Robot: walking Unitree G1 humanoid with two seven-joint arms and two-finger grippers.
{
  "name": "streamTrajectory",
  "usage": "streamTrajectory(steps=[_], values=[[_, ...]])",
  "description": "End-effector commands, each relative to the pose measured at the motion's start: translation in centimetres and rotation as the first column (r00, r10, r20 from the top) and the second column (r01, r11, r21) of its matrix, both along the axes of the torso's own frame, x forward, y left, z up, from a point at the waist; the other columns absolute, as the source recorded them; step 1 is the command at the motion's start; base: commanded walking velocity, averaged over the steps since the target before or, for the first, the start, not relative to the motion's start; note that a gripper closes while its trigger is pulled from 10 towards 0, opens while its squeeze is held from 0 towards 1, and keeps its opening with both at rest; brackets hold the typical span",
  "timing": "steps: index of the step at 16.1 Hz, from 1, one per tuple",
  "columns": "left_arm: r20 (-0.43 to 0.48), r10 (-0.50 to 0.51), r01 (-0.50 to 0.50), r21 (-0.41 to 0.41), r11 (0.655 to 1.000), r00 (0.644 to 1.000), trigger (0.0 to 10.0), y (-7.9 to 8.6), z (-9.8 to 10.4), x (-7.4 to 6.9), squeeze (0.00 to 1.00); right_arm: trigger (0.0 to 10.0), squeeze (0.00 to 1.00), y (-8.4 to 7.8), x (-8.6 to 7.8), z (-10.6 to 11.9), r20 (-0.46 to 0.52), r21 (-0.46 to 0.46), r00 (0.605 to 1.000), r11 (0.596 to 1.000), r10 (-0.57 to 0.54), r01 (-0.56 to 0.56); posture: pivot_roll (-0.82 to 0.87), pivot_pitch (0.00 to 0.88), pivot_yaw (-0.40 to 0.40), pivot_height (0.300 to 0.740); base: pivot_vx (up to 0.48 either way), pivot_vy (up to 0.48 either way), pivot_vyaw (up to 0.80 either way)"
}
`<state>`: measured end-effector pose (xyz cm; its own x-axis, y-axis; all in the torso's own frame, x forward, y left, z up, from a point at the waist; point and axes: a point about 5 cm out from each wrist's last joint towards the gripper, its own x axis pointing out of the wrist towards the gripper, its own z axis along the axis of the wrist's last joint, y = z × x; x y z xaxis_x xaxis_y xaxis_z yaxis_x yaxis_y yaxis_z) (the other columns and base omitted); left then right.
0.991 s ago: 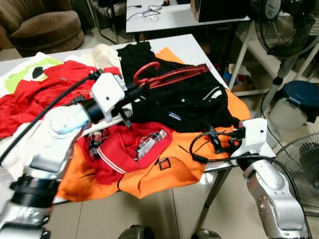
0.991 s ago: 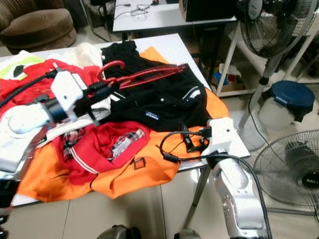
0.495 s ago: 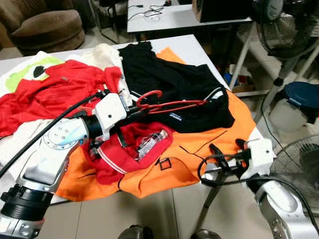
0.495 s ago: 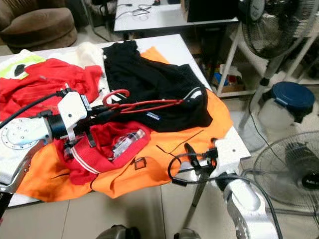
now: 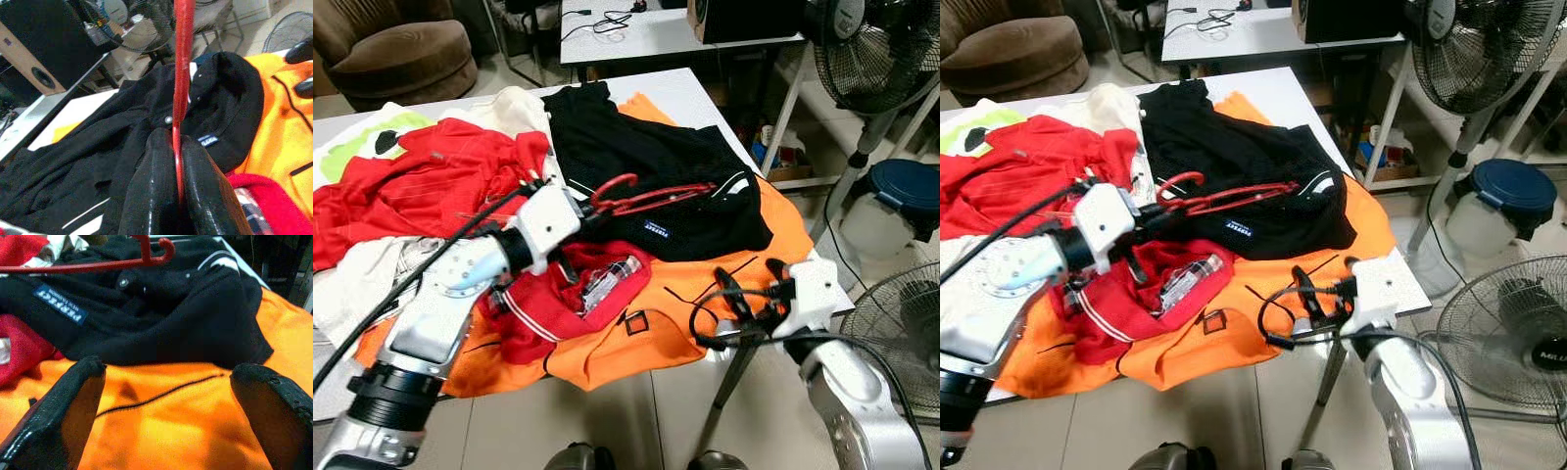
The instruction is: Hang hanger
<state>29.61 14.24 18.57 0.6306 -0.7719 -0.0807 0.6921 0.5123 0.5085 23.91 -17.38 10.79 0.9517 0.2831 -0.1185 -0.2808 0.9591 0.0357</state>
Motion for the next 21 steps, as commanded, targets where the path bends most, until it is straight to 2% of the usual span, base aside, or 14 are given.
streamTrajectory(steps=[1,3,6,9,13,15,19,21], values=[[0.002,-0.025,0.025,-0.005,1.000,1.000,10.0,-0.1,0.5,-0.3,0.00,10.0,0.00,0.1,0.0,-0.3,-0.011,-0.001,1.000,1.000,0.006,-0.006,-0.15,0.078,0.092,0.740,0.000,0.000,0.00],[-0.013,-0.038,0.038,-0.010,0.999,0.999,10.0,0.0,0.6,-0.5,0.00,10.0,0.00,0.0,0.1,-0.3,-0.014,0.000,1.000,1.000,0.004,-0.004,-0.15,0.079,0.090,0.740,0.000,0.000,0.00],[-0.087,-0.111,0.115,0.049,0.992,0.990,10.0,0.5,0.1,-1.6,0.00,10.0,0.00,-0.5,0.4,-0.6,-0.035,0.026,0.999,0.999,-0.021,0.022,-0.15,0.082,0.092,0.740,0.000,0.000,0.00],[-0.106,-0.097,0.106,0.084,0.991,0.990,10.0,0.4,-0.7,-1.5,0.00,10.0,0.00,-0.5,0.4,-0.8,-0.047,0.035,0.999,0.999,-0.023,0.025,-0.15,0.083,0.094,0.740,0.000,0.000,0.00],[-0.055,0.014,-0.011,0.062,0.998,0.998,10.0,-0.3,-1.2,-0.2,0.00,10.0,0.00,-0.3,0.6,-0.8,-0.045,0.038,0.999,0.999,-0.020,0.021,-0.15,0.082,0.098,0.740,0.000,0.000,0.00],[-0.005,0.077,-0.077,0.007,0.997,0.997,10.0,-1.1,-0.6,0.5,0.00,10.0,0.00,-0.2,0.6,-0.9,-0.045,0.035,0.999,0.999,-0.018,0.020,-0.15,0.083,0.099,0.740,0.000,0.000,0.00],[0.038,0.074,-0.073,-0.021,0.997,0.997,10.0,-2.5,-0.1,0.5,0.00,10.0,0.00,-0.2,0.6,-1.0,-0.049,0.034,0.999,0.999,-0.014,0.016,-0.15,0.083,0.101,0.740,0.000,0.000,0.00],[0.050,0.029,-0.029,-0.003,1.000,0.998,10.0,-4.1,-0.7,-0.1,0.00,10.0,0.00,-0.2,0.5,-1.1,-0.052,0.032,0.999,0.999,-0.012,0.014,-0.15,0.083,0.102,0.740,0.000,0.000,0.00]])
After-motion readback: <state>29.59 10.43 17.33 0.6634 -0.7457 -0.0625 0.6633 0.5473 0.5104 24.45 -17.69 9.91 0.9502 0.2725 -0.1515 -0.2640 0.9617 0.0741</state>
